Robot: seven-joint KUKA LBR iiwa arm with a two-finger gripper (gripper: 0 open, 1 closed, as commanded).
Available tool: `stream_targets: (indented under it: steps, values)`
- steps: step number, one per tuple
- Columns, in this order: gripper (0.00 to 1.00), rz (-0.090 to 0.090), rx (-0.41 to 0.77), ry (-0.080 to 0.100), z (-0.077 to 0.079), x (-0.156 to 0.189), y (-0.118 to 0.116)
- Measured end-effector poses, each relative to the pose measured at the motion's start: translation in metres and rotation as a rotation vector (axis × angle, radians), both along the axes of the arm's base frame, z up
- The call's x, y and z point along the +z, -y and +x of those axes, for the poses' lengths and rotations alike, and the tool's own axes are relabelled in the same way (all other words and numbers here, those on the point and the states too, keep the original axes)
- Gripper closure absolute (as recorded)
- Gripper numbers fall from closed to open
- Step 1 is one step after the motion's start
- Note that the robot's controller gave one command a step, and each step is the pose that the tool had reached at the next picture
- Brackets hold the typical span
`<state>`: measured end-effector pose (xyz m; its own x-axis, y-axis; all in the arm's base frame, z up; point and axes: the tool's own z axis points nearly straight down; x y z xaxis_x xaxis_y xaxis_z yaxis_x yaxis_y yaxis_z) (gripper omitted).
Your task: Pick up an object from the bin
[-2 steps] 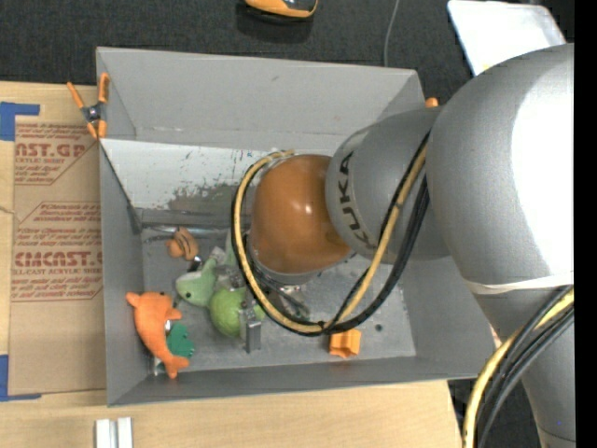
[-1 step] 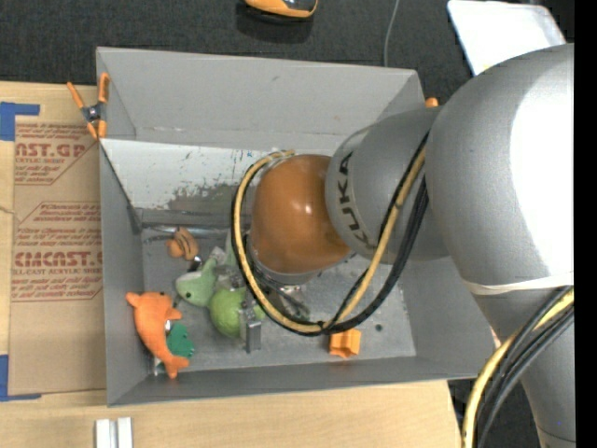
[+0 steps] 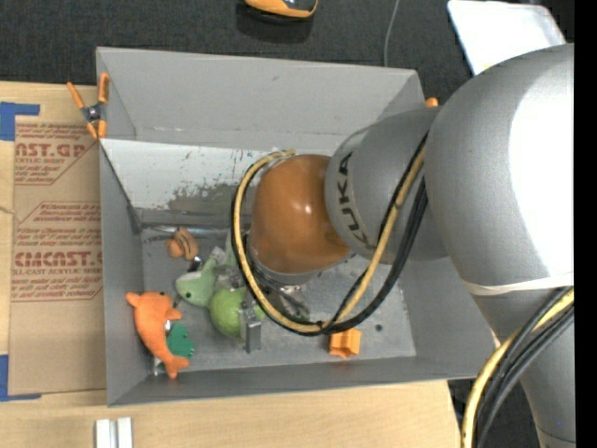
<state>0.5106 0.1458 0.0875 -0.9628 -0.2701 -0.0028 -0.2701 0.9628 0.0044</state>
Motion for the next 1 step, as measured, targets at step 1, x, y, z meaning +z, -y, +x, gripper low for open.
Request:
stream_targets:
  steps: [1]
  values:
    - [1.0, 0.0, 0.0, 0.0, 0.0, 0.0, 0.0]
